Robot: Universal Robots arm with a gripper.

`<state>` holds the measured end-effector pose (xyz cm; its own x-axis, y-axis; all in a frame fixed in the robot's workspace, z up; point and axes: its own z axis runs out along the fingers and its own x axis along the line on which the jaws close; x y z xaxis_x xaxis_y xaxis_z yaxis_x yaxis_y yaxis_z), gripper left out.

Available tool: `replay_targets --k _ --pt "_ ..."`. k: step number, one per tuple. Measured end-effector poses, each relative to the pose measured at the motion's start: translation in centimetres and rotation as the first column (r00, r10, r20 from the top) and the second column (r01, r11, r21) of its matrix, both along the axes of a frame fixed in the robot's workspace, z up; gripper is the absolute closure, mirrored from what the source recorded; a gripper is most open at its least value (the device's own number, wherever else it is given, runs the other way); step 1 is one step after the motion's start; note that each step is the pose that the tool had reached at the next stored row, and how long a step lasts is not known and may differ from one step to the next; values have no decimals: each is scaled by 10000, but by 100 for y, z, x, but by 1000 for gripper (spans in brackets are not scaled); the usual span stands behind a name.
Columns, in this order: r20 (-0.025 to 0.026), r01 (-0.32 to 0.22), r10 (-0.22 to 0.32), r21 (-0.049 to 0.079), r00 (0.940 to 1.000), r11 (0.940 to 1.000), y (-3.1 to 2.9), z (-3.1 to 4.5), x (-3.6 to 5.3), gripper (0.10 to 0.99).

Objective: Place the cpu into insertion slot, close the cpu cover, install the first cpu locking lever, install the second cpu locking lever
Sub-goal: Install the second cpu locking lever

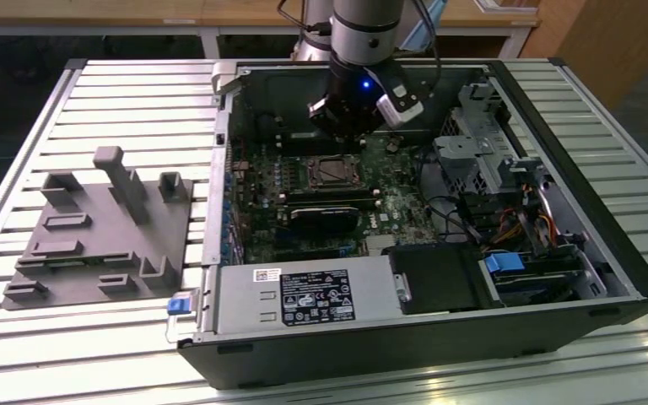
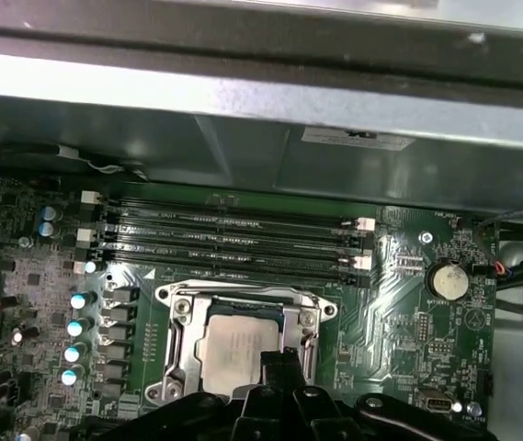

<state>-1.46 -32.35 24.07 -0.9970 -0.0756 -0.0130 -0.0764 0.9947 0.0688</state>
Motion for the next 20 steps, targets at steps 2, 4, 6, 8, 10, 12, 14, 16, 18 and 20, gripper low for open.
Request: replay_targets --k 2,4,6,8,10,12,14,16,18,20 --pt "-7 6 -6 1 10000 10000 -2 16 0 980" --pt "-8 6 -6 2 10000 10000 -10 17 0 980" --pt "-8 7 -7 2 10000 10000 -26 17 0 980" --pt "-9 7 -7 0 10000 10000 -46 18 0 980" --pt "-8 8 -8 0 10000 10000 -70 17 0 980" --pt "-8 8 -8 1 10000 10000 -96 17 0 980" --pt "-8 8 -8 1 10000 10000 -127 17 0 980" --pt "-8 7 -7 0 10000 10000 -157 17 0 980" --pt "-8 8 -8 1 10000 10000 -180 17 0 980" --pt "-7 8 -8 2 10000 10000 -189 17 0 980"
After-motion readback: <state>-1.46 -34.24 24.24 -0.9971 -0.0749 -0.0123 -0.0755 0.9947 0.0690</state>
